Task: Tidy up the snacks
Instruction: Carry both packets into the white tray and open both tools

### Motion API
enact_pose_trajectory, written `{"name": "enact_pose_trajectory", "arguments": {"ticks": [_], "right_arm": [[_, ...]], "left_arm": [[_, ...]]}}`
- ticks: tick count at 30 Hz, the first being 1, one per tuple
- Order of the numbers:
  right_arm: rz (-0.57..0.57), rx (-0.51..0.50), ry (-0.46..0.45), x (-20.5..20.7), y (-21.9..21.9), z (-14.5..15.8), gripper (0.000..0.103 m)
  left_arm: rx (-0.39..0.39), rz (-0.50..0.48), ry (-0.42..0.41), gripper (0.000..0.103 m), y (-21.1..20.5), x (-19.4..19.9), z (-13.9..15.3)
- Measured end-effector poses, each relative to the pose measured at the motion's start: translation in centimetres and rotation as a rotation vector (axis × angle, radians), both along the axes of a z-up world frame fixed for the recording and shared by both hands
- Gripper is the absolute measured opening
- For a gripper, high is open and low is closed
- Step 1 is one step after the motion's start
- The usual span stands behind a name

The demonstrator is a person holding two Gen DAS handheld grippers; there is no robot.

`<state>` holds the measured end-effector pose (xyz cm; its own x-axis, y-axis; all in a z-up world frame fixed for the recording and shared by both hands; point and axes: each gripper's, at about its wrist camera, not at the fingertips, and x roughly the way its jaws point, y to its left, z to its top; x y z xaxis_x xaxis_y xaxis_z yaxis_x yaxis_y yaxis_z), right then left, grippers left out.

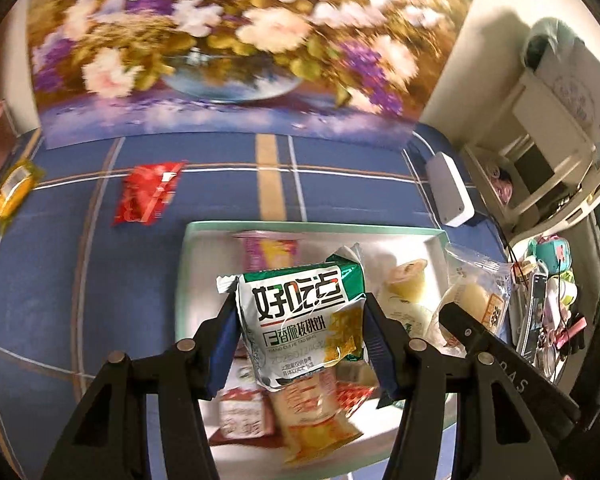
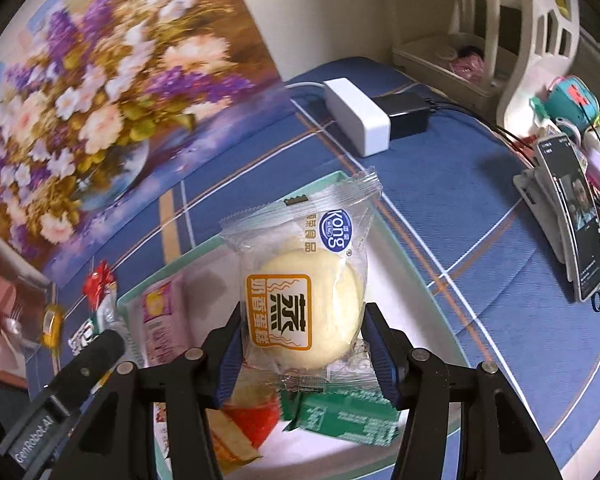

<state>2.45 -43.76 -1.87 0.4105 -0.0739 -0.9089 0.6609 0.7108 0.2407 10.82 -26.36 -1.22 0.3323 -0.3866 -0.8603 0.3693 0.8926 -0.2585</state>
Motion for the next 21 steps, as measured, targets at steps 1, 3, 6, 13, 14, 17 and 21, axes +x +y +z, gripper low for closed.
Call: {"name": "enact_pose_trajectory", "arguments": {"ticks": [1,3,6,13,14,17,21], "right_arm": [[-0.002,0.004,0.001,0.0,-0.2,-0.2,0.059],[-0.003,0.009,0.003,0.2,-0.5,-0.5,0.059],[-0.003,0.012,0.005,0.3,-0.7,-0.8,0.059],[0.005,0.028,0.017,0.7,-1.1,-1.5,0.059],[0.006,0.033,0.016,0.8,-1.2,-1.6,0.059],[0.008,0.037,0.020,0.9,-1.3,-1.6,0.059],[0.010,0.044,0.024,1.0,-1.4,-1.7,0.059]], "left_arm": [[0.004,-0.007,0.003,0.060,-0.5,0.1,-0.2],[0.008,-0.014,0.007,0.060,-1.3,0.3,-0.5],[0.011,-0.022,0.012,0.060,-2.5,0.8,-0.9],[0.007,-0.019,0.012,0.060,-4.3,1.8,-1.2],[0.006,-0.016,0.014,0.061,-4.3,1.8,-1.2],[0.000,-0.005,0.026,0.062,-4.3,1.9,-1.1],[-0.005,0.013,0.035,0.064,-3.8,1.8,-1.1]]}}
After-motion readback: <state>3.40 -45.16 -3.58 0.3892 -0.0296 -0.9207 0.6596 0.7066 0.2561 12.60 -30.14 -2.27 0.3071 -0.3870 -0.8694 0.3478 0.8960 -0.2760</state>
